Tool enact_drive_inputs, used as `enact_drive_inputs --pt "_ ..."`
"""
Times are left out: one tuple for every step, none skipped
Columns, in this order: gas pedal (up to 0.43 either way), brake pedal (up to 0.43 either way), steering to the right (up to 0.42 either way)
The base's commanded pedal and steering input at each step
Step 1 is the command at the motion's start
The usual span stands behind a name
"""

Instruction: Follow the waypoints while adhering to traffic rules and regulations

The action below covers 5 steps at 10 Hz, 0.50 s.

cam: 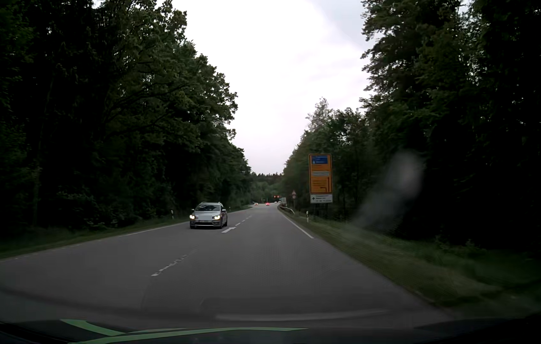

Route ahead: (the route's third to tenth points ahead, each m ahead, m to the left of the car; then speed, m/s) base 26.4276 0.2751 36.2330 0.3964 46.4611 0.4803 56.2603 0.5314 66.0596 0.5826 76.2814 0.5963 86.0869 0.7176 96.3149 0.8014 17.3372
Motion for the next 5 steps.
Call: enact_drive_inputs --pt "0.059 0.0 -0.003" --pt "0.059 0.0 -0.003" --pt "0.059 0.0 -0.003" --pt "0.059 0.0 -0.002" --pt "0.059 0.0 -0.002"
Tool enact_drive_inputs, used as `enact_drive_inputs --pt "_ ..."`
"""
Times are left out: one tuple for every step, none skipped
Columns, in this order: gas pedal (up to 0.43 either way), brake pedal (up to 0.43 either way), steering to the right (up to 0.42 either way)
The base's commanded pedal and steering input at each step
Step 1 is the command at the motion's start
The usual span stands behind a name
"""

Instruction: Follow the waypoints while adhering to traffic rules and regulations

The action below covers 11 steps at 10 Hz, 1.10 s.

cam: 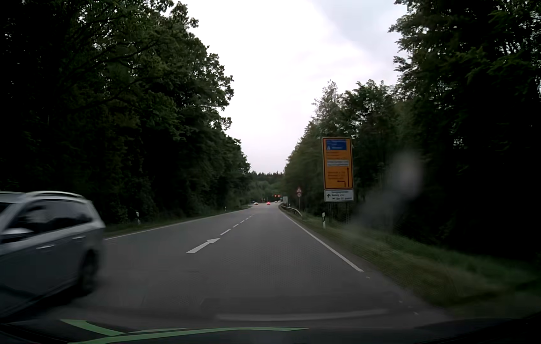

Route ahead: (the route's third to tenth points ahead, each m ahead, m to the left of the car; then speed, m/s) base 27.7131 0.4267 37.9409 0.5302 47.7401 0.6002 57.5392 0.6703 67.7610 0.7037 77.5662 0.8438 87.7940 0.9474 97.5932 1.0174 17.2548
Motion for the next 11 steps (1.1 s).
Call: enact_drive_inputs --pt "0.059 0.0 -0.002" --pt "0.059 0.0 -0.002" --pt "0.059 0.0 -0.002" --pt "0.059 0.0 -0.002" --pt "0.059 0.0 -0.001" --pt "0.059 0.0 0.0" --pt "0.059 0.0 -0.001" --pt "0.059 0.0 0.0" --pt "0.059 0.0 -0.001" --pt "0.059 0.0 0.0" --pt "0.059 0.0 -0.001"
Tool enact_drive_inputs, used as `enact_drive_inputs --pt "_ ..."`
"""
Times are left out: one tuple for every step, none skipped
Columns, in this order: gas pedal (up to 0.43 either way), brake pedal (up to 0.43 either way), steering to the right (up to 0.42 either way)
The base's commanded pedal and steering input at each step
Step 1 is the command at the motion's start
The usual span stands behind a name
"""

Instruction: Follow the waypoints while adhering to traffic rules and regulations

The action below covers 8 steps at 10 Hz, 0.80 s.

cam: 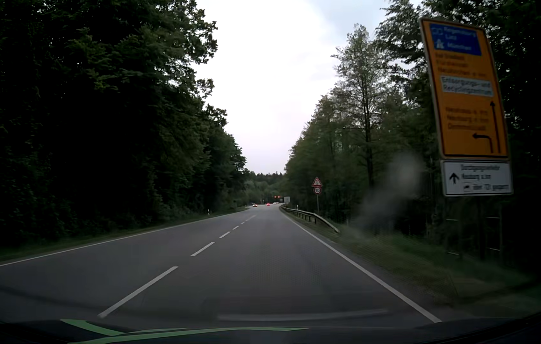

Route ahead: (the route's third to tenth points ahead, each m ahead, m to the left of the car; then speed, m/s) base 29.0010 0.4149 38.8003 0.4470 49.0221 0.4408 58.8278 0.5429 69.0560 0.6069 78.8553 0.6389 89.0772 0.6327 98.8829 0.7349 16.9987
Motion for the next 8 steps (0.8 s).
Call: enact_drive_inputs --pt "0.059 0.0 -0.001" --pt "0.059 0.0 -0.001" --pt "0.059 0.0 0.0" --pt "0.059 0.0 -0.001" --pt "0.059 0.0 0.0" --pt "0.059 0.0 0.0" --pt "0.059 0.0 -0.001" --pt "0.059 0.0 0.0"
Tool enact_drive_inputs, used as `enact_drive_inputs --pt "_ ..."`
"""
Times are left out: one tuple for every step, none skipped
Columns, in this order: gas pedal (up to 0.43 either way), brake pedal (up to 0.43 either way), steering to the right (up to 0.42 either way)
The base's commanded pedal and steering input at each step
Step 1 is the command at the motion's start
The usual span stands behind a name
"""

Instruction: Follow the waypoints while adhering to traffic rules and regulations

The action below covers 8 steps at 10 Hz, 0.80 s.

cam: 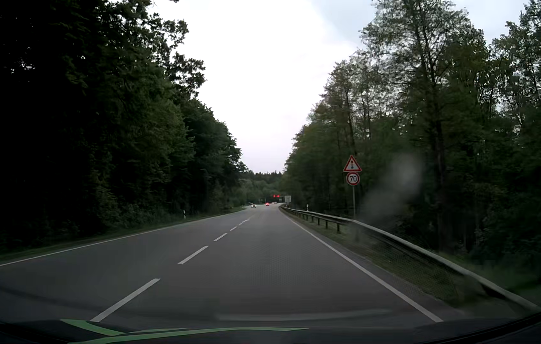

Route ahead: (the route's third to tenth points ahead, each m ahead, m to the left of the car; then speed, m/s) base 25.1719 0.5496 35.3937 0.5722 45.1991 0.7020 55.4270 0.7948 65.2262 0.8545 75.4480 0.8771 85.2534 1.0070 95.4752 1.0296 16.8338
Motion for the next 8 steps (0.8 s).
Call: enact_drive_inputs --pt "0.059 0.0 -0.001" --pt "0.059 0.0 0.0" --pt "0.059 0.0 0.0" --pt "0.059 0.0 -0.001" --pt "0.047 0.0 0.0" --pt "0.047 0.0 -0.001" --pt "0.047 0.0 0.0" --pt "0.047 0.0 0.0"
